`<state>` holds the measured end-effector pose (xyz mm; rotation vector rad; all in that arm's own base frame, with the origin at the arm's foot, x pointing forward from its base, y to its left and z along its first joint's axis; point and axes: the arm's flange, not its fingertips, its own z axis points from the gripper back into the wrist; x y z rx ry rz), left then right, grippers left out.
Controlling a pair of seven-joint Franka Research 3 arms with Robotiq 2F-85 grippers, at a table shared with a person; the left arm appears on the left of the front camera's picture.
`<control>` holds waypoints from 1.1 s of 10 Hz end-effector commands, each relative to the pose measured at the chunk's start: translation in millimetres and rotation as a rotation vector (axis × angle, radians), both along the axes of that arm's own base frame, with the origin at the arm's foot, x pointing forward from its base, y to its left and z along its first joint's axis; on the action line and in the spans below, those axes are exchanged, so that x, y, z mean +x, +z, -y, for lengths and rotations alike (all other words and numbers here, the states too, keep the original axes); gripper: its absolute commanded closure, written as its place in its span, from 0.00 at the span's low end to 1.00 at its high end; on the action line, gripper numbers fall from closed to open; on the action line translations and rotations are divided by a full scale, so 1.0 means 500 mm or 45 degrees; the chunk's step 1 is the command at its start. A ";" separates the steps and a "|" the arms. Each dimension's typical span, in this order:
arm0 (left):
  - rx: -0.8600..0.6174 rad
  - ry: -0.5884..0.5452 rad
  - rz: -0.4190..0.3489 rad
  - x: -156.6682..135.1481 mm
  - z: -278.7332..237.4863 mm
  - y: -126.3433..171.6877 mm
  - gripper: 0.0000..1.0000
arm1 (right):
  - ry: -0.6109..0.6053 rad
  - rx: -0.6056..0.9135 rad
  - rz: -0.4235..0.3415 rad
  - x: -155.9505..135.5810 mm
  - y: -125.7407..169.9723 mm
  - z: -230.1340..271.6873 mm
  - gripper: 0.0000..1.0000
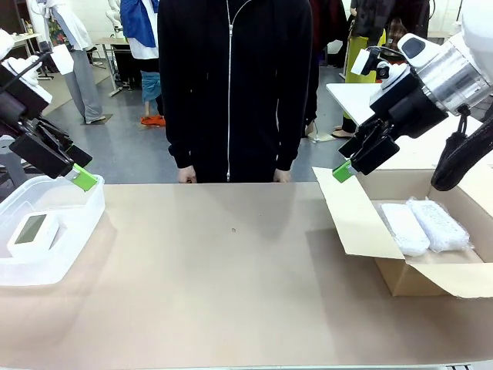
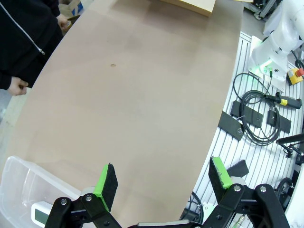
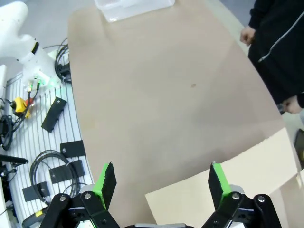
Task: Separate and place wrapped and unwrapped clocks.
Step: If the picked Digital clock is wrapped, place it in the Package Box ; if not, place it in the Organizing box.
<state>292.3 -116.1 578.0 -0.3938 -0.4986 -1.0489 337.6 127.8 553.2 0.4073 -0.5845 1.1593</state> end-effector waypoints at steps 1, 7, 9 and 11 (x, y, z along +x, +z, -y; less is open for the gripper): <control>0.013 0.014 0.002 0.000 0.002 0.001 0.00 | 0.008 -0.005 -0.004 0.000 -0.003 -0.004 0.00; 0.013 0.014 0.002 0.000 0.002 0.001 0.00 | 0.008 -0.005 -0.004 0.000 -0.003 -0.004 0.00; 0.013 0.014 0.002 0.000 0.002 0.001 0.00 | 0.008 -0.005 -0.004 0.000 -0.003 -0.004 0.00; 0.013 0.014 0.002 0.000 0.002 0.001 0.00 | 0.008 -0.005 -0.004 0.000 -0.003 -0.004 0.00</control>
